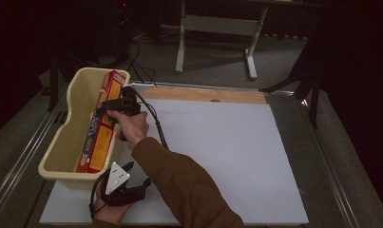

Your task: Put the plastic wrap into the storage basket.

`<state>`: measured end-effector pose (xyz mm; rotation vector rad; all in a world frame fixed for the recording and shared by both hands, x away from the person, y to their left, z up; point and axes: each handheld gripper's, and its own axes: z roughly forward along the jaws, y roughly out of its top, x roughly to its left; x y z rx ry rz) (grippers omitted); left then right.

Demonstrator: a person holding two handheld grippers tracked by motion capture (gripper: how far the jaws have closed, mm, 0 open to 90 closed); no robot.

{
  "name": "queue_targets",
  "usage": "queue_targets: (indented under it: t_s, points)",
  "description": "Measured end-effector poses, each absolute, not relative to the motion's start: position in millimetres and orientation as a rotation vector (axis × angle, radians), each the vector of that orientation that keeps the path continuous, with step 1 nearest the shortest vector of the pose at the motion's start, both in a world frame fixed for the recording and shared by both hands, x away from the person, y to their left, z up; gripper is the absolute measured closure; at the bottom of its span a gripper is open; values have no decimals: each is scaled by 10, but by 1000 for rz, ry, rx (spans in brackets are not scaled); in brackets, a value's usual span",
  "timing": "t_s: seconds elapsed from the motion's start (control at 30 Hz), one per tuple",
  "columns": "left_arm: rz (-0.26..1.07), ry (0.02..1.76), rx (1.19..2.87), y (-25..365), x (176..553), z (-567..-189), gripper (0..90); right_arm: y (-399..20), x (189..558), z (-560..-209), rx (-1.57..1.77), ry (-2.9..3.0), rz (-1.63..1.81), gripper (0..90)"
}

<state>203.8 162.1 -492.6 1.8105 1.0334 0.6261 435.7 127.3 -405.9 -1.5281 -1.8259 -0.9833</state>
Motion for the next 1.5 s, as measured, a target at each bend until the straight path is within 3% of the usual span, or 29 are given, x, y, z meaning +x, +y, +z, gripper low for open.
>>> queue_targets:
  t_s: [0.37,0.6,1.17,1.5]
  points:
    - [624,1043,1800,1642,2044,-4918,211,1223,4329,-3972,-1542,-1829,-979,324]
    - [624,1043,1810,1625,2050,-4926,204,1110,4344,-3888,-1489,-1864,-990,341]
    - [639,1039,1812,1608,2049,-4929,205,660,4175,-3803,-1209,-2377,-1176,390]
    - [643,1036,1811,1601,2047,-4917,204,245,3975,-3851,-1031,-2663,-1334,364]
